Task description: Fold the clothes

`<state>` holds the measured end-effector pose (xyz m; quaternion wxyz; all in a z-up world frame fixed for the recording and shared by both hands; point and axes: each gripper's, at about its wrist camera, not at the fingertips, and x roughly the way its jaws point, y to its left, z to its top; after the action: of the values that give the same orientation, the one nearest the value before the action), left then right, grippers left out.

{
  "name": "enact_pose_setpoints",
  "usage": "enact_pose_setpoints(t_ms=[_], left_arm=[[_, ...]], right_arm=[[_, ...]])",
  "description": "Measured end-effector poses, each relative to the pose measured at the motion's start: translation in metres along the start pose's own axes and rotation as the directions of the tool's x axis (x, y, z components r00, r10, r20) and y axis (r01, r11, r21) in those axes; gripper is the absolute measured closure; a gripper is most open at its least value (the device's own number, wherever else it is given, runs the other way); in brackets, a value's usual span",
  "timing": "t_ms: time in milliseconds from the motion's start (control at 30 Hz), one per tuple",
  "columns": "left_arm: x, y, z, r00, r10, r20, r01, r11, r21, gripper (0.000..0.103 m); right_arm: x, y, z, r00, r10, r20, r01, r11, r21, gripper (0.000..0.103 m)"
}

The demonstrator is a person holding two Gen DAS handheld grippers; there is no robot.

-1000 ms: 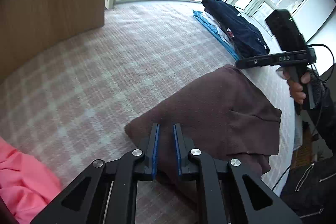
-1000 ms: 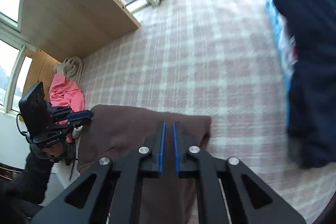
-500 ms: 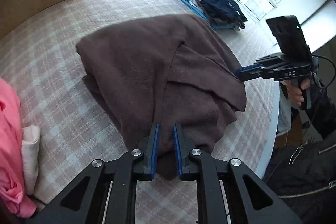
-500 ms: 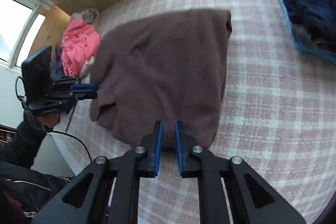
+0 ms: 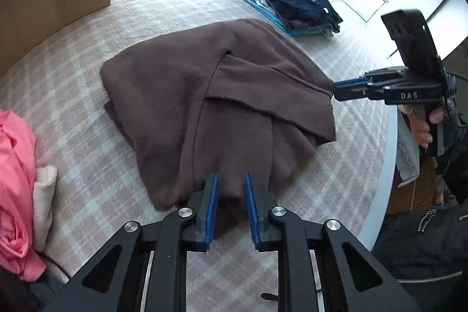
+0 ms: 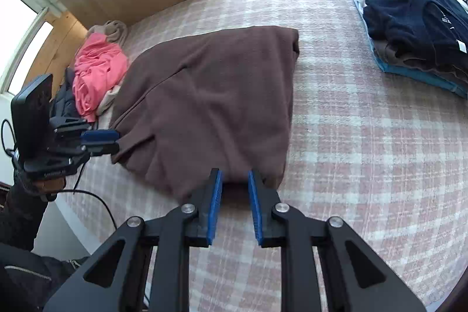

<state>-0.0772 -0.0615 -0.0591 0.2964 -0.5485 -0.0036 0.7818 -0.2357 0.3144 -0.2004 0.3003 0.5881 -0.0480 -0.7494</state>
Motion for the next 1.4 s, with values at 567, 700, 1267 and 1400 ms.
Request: enact_pose_setpoints(t_ms=[567, 700, 1267, 1400], left_arm=[[0.020, -0.020, -0.017, 0.997, 0.067, -0.037, -0.068, 0.998, -0.009, 0.079], [0.022, -0.019, -0.015, 0.997, 0.067, -0.029, -0.068, 0.998, -0.018, 0.079], [-0.028, 0.008, 0.007, 0.984, -0.168, 0.063, 0.178, 0.956, -0.232, 0.097], [0.005, 0.018, -0.010, 0.986, -0.169, -0.015, 0.159, 0.950, -0.268, 0.097]], right_arm=[[0.030, 0.029, -0.023, 0.996, -0.067, -0.055, 0.061, 0.992, -0.110, 0.069], [0.038, 0.037, -0.020, 0.994, -0.091, -0.055, 0.082, 0.985, -0.155, 0.069], [-0.028, -0.001, 0.010, 0.969, 0.247, 0.014, -0.247, 0.961, 0.121, 0.097], [-0.001, -0.011, -0.002, 0.988, 0.139, -0.068, -0.129, 0.982, 0.137, 0.097]])
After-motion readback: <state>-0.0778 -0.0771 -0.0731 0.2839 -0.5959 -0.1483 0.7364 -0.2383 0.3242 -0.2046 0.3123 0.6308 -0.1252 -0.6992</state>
